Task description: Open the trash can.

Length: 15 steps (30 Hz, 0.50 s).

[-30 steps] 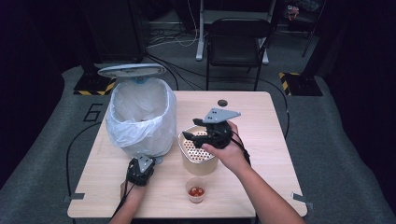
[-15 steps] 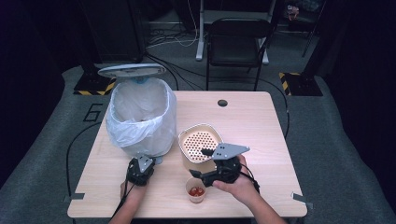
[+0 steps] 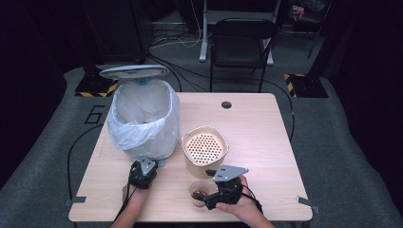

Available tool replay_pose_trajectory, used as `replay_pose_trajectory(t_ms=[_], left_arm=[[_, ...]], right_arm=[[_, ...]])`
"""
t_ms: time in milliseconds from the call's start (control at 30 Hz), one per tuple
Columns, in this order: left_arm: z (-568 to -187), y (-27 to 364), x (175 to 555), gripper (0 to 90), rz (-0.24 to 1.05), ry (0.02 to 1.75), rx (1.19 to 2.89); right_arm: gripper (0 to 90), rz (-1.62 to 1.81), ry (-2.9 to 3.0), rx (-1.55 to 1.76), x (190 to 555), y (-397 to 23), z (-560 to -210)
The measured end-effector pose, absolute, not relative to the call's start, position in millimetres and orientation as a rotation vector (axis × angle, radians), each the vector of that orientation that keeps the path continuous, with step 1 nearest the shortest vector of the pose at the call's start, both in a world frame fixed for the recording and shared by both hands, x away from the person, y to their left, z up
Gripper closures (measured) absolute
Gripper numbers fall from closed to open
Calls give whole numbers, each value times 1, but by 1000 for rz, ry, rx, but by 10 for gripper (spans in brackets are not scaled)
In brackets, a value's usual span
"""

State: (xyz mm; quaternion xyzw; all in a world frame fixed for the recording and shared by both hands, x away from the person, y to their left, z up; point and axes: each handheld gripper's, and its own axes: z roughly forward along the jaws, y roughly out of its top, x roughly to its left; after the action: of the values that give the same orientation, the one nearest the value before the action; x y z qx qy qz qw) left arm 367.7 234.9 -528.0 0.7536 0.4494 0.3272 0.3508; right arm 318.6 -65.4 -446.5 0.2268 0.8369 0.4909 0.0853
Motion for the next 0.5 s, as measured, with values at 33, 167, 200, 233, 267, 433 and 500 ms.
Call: replay_pose_trajectory(t_ms=[33,167,200,233,267,433,500], left_arm=[[-528,235,368,855,847,1164,1951],[-527,236,368,855,844,1159,1965],[-527,236,368,855,843,1159,1968],[-528,235,367,855,832,1165,1965],[-527,236,368,855,844,1158,1970],[-528,235,367,855,844,1160,1965],[-527,236,368,855,845,1158,1968]], right_arm=[[138,1464,2495,676,319,-65,-447],[114,1453,2513,661,317,-62,-452],[112,1457,2520,659,317,-61,-454],[109,1450,2522,663,316,-59,-455],[103,1446,2527,661,317,-58,-456],[96,1392,2557,647,316,-52,-465],[106,1376,2565,640,316,-49,-468]])
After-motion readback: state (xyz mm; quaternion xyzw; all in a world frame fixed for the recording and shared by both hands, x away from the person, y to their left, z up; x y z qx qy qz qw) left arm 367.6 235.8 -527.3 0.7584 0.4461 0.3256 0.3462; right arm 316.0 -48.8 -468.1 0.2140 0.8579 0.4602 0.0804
